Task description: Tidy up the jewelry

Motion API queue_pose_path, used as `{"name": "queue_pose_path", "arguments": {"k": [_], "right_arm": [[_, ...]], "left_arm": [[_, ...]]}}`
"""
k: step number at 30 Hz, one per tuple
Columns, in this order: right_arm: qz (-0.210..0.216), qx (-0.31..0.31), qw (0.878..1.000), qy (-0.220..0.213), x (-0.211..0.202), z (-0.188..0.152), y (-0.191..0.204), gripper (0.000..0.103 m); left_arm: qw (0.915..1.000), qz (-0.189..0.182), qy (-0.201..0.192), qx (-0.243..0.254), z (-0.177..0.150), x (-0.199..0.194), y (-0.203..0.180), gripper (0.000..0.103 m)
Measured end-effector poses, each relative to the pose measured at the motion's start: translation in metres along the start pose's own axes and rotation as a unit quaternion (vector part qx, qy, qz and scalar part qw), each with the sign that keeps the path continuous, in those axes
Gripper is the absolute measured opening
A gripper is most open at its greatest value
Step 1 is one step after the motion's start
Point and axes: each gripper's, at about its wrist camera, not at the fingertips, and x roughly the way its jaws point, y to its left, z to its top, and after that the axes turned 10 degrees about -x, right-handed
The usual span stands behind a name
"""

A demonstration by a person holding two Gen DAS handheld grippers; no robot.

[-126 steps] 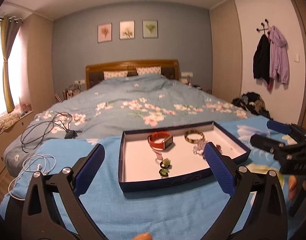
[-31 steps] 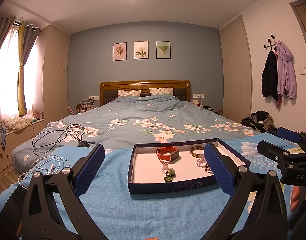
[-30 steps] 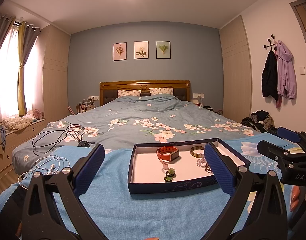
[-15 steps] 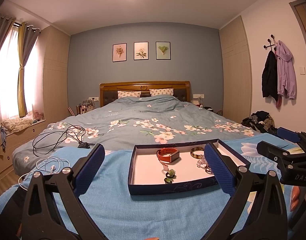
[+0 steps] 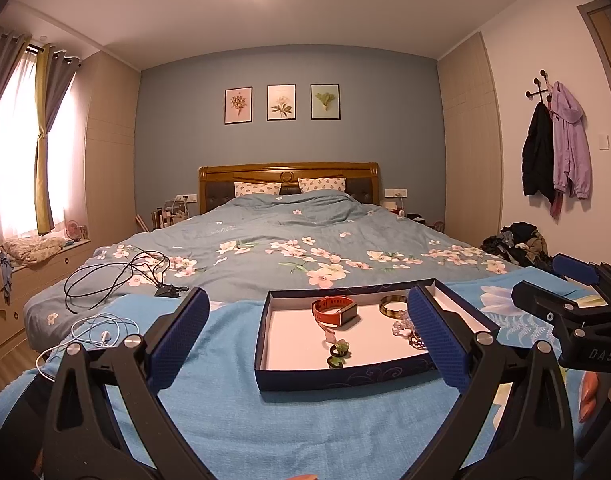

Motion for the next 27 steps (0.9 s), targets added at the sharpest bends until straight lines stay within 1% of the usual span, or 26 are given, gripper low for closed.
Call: {"name": "queue_pose_path", "arguments": {"k": [27], "right_arm": [[-0.001,0.000,1.000,0.001,0.0004,0.0000,-0.0007,0.096]], "left_arm": [[1.0000,0.000,0.002,-0.001,-0.0025,0.0002,-0.0013,0.097]]}}
